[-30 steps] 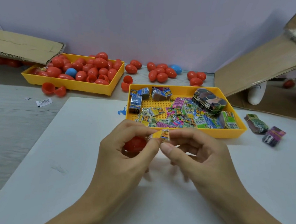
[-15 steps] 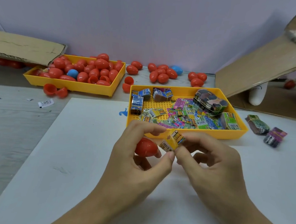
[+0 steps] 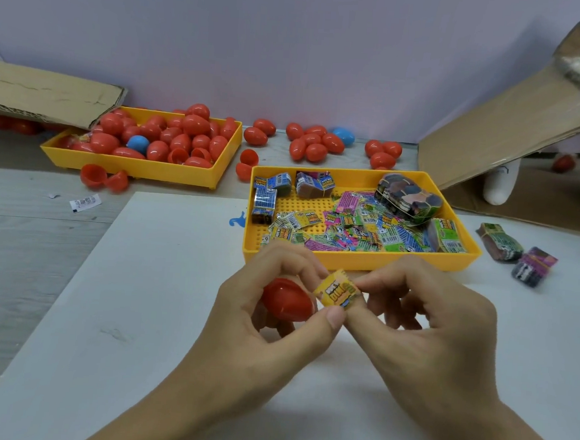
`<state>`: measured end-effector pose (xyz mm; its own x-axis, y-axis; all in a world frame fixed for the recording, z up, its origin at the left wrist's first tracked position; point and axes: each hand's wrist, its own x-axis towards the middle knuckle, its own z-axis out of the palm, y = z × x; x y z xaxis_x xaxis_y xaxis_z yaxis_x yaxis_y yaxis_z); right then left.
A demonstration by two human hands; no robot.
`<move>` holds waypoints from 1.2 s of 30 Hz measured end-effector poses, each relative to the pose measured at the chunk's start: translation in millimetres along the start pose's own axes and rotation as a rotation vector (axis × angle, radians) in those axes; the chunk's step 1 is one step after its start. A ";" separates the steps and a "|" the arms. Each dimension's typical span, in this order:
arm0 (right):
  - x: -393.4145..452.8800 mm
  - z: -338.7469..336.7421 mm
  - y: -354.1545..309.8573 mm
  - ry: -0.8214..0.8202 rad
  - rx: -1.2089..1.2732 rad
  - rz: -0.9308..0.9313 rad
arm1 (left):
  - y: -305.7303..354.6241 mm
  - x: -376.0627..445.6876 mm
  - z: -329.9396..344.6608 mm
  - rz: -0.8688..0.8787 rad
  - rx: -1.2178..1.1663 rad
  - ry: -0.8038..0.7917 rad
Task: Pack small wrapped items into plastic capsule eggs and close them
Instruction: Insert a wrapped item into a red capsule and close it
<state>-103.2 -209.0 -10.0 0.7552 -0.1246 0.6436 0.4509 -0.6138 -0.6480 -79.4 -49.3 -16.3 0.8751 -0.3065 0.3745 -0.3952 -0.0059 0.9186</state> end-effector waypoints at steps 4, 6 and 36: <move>0.3 -1.0 2.1 -0.045 -0.030 -0.028 | 1.1 1.8 -1.3 -0.103 -0.123 -0.080; 0.7 -1.4 2.6 -0.091 -0.021 -0.072 | 0.7 3.3 -1.2 -0.140 -0.184 -0.089; 14.5 -8.2 4.9 -0.380 0.713 0.491 | -10.3 -1.1 -3.8 -0.100 -0.298 0.022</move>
<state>-94.0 -220.2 -0.5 0.9856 0.0970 0.1386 0.1314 0.0769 -0.9883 -75.2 -45.2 -25.6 0.9126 -0.2978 0.2800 -0.2104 0.2451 0.9464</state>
